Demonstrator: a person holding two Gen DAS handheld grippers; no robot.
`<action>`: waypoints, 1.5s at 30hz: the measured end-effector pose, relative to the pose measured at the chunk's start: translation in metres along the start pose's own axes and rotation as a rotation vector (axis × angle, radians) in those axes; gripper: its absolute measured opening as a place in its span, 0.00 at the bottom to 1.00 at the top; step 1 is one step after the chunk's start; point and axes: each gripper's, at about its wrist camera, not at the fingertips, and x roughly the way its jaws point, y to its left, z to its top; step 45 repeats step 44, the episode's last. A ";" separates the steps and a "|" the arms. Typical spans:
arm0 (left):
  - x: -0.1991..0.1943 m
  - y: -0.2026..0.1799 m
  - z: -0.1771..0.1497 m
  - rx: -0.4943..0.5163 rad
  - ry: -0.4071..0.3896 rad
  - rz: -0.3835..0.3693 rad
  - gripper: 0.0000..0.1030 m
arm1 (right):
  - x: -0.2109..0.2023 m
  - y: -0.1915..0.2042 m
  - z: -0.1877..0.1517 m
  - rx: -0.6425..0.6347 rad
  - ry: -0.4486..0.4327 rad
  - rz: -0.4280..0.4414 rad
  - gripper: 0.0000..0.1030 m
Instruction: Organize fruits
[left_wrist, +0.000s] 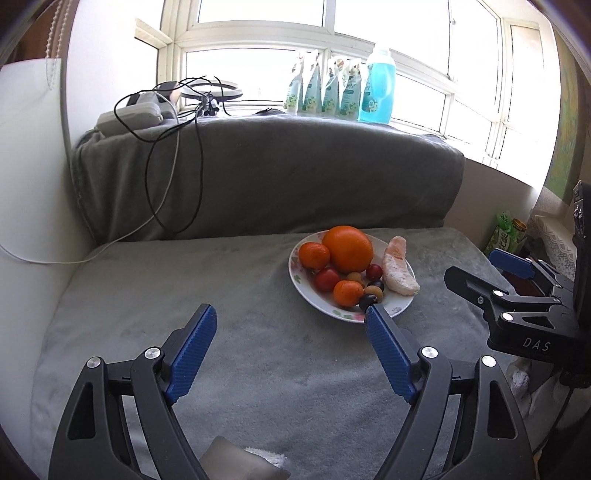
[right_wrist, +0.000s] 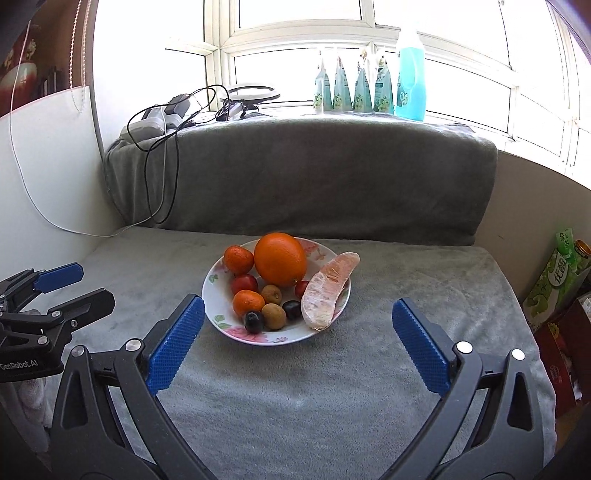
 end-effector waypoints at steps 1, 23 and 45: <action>-0.001 0.000 -0.001 0.001 -0.001 0.002 0.80 | 0.000 0.001 0.000 -0.001 0.000 -0.001 1.00; -0.012 0.007 -0.009 0.006 -0.019 0.033 0.81 | 0.002 0.006 -0.001 -0.024 0.008 0.004 1.00; -0.011 0.010 -0.009 0.001 -0.021 0.025 0.81 | 0.006 0.005 -0.003 -0.027 0.016 0.006 1.00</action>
